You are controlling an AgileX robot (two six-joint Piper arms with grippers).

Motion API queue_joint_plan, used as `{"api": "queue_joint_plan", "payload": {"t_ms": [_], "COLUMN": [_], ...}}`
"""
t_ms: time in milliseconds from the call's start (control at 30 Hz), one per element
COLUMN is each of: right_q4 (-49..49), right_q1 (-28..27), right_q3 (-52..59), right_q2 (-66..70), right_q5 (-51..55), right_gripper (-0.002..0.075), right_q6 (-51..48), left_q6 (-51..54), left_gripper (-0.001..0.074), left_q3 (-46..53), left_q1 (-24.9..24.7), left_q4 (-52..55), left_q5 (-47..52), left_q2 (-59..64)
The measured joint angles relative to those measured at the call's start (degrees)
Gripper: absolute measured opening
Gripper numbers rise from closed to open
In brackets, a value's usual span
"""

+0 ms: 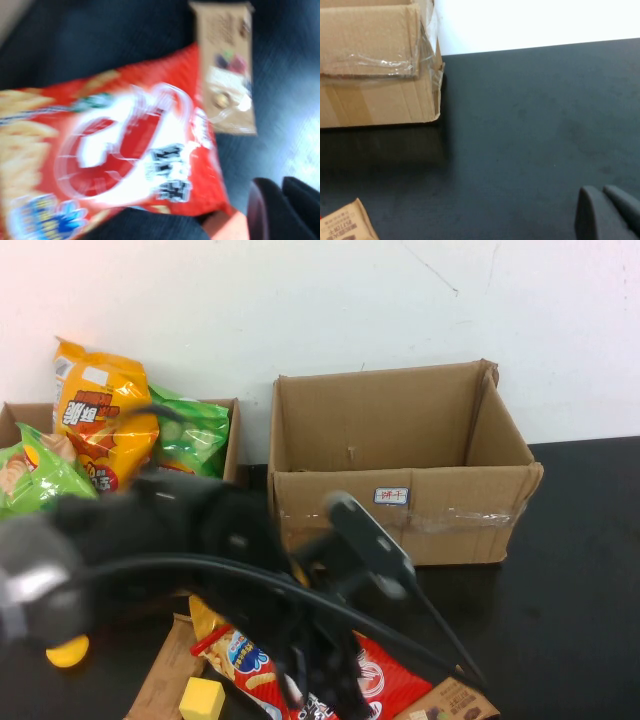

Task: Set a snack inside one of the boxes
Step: Pick up the biscuit

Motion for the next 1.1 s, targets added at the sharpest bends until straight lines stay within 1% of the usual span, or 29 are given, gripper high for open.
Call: {"api": "queue_joint_plan", "payload": {"t_ms": [67,100,233,300,333,467,667,800,900,1100], "right_q4": [0.0,0.0,0.0,0.0,0.0,0.0,0.0,0.0,0.0,0.0], "right_q1": [0.0,0.0,0.0,0.0,0.0,0.0,0.0,0.0,0.0,0.0], "right_q3": [0.0,0.0,0.0,0.0,0.0,0.0,0.0,0.0,0.0,0.0], "right_q2": [0.0,0.0,0.0,0.0,0.0,0.0,0.0,0.0,0.0,0.0], "right_q5": [0.0,0.0,0.0,0.0,0.0,0.0,0.0,0.0,0.0,0.0], "right_gripper": [-0.0001,-0.0001,-0.0001,-0.0001,-0.0001,-0.0001,-0.0001,-0.0001,-0.0001,-0.0001], "right_q6": [0.0,0.0,0.0,0.0,0.0,0.0,0.0,0.0,0.0,0.0], "left_q6": [0.31,0.44,0.87,1.89,2.51,2.34,-6.94,-9.72,-9.84,-11.37], "left_gripper": [0.0143,0.0209,0.0513,0.0607,0.0637,0.0683,0.0685,0.0685,0.0669,0.064], "left_q3": [-0.85,-1.47,-4.13,-5.76,-6.76,-11.64,-21.43,-27.97,-29.84,-30.47], "left_q1": [-1.87,-2.85,-6.77,-8.44,-9.28,-11.4,-11.52,-10.61,-10.61,-10.61], "left_q4": [0.14,0.14,0.14,0.14,0.14,1.35,9.25,9.15,7.76,8.36], "left_q5": [0.74,1.01,-0.07,-1.15,-1.59,-2.06,0.05,5.04,6.19,4.95], "left_q2": [2.78,4.41,11.13,14.07,15.71,21.99,30.71,36.42,38.66,40.44]}}
